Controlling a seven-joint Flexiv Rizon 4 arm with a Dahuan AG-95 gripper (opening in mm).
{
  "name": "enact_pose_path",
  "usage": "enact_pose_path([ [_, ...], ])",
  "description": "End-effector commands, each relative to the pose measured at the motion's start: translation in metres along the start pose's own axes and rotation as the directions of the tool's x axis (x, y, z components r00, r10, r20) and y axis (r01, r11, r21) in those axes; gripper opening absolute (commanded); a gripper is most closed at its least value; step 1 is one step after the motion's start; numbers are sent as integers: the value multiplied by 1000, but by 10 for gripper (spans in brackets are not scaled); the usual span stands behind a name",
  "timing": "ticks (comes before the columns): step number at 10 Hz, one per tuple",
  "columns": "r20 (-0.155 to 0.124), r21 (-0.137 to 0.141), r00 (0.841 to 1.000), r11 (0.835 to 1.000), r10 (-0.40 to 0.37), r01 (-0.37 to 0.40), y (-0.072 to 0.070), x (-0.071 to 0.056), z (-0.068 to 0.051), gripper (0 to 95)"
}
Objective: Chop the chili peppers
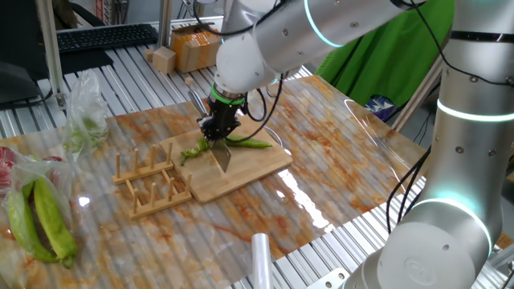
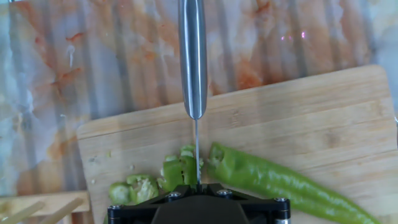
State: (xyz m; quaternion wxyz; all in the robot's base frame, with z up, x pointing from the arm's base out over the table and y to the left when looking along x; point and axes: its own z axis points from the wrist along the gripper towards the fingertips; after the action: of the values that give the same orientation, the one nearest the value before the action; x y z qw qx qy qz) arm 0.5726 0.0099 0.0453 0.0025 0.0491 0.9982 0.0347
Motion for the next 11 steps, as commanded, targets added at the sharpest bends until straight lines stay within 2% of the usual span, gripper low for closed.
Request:
enact_pose_path([
  [1,4,-9,1000,1000,9,-9,-2,0,-3,0],
  [2,-4,-16,1000,1000,15,-15,-2,1,-8,0],
  [5,-14,-11,1000,1000,23,-24,-3,5,-21,0],
  [9,-22,-4,999,1000,24,-24,-7,8,-32,0],
  [11,-20,26,1000,1000,8,-7,-12,9,-38,0],
])
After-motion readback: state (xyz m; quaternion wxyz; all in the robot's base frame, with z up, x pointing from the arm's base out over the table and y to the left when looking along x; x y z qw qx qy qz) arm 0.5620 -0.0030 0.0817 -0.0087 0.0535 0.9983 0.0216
